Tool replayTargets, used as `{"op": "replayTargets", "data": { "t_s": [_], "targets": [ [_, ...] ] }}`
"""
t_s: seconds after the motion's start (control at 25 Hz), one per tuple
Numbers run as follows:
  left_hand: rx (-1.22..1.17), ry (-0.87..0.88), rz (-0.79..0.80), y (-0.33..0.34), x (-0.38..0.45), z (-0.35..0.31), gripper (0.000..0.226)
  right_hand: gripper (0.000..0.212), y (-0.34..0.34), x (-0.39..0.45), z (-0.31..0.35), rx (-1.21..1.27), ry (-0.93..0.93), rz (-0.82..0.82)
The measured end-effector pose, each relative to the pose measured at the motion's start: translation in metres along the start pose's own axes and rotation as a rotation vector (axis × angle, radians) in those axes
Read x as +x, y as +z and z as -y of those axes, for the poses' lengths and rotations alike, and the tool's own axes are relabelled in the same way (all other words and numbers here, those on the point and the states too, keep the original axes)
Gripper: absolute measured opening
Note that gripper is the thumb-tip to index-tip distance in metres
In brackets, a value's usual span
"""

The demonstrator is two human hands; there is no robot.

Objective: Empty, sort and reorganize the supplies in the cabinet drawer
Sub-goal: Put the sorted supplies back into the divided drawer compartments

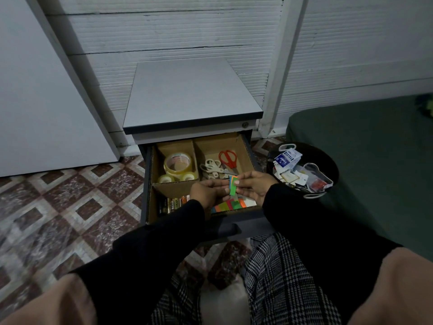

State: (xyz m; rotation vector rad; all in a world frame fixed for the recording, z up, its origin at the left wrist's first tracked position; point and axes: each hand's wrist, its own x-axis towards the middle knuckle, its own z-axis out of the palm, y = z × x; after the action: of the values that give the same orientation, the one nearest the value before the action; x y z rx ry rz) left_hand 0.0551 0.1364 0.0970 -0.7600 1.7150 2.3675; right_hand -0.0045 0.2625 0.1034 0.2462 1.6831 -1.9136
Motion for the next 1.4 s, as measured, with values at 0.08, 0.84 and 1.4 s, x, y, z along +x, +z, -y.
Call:
{"op": "replayTargets", "data": {
  "t_s": [0.08, 0.84, 1.4],
  "targets": [
    [0.008, 0.008, 0.002, 0.001, 0.001, 0.001, 0.023, 0.025, -0.001, 0.002, -0.001, -0.027, 0.005, -0.007],
    [0.050, 0.005, -0.118, -0.059, 0.015, -0.006, 0.013, 0.031, 0.008, 0.051, -0.017, -1.381, -0.014, -0.367],
    [0.039, 0.002, -0.158, -0.084, 0.025, -0.012, 0.009, 0.036, 0.011, 0.058, -0.027, -1.522, 0.034, -0.284]
  ]
}}
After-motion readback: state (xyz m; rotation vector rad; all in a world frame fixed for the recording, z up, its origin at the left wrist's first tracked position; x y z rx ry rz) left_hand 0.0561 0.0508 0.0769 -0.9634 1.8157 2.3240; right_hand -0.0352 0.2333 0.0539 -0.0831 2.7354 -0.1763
